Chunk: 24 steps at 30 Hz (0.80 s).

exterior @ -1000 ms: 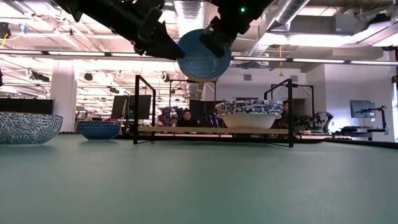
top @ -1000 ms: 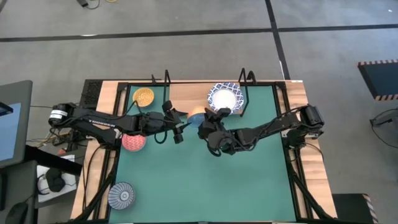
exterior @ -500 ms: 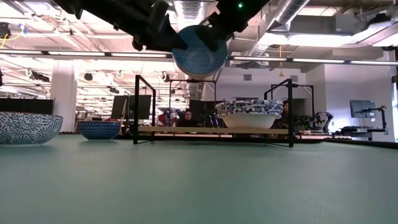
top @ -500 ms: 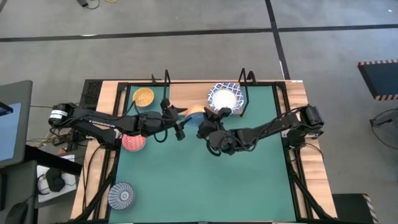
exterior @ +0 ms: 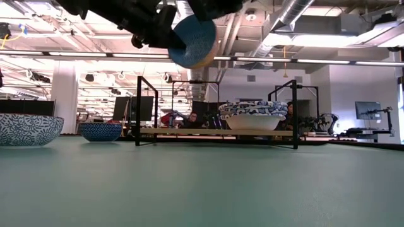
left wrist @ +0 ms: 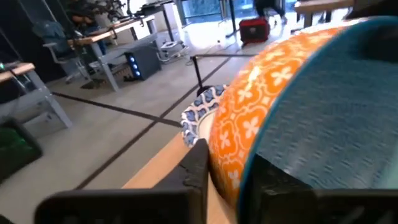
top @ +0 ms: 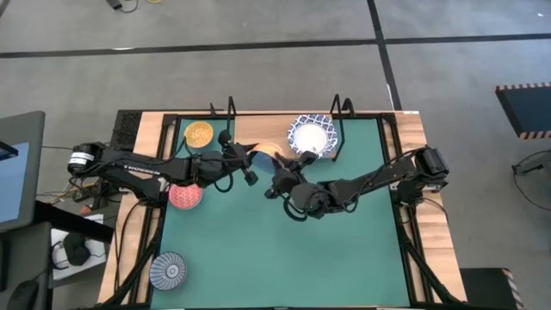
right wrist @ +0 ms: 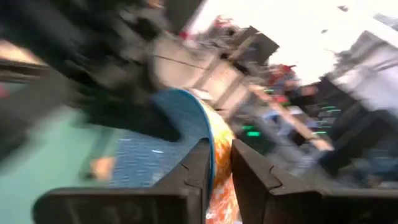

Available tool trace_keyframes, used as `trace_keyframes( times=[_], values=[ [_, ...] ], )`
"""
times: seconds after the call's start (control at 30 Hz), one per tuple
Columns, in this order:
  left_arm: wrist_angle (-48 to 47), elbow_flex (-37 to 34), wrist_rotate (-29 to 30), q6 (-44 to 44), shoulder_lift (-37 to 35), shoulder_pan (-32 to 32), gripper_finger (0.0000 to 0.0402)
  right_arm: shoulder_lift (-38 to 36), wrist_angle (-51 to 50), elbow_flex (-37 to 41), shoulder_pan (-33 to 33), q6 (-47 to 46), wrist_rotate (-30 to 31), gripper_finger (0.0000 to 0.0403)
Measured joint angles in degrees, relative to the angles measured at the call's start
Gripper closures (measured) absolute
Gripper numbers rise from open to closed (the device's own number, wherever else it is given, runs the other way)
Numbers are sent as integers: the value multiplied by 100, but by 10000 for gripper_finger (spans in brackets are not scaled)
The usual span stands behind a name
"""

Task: Place and stack bowls onto a shelf
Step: Put the blue patterned bowl on the shelf

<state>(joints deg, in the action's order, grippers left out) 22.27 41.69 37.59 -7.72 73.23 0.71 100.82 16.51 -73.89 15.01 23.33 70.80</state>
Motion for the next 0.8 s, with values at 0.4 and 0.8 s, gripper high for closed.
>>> trace_keyframes(
  times=[0.4,0.8],
  values=[
    [-2557,1383,-786,-883,2,968,396,-346,-513,-177,-157,188,776,181],
    [-5421,4197,-2635,-892,1441,3062,394,-916,-4107,-177,-575,-3985,-2206,168]
  ],
)
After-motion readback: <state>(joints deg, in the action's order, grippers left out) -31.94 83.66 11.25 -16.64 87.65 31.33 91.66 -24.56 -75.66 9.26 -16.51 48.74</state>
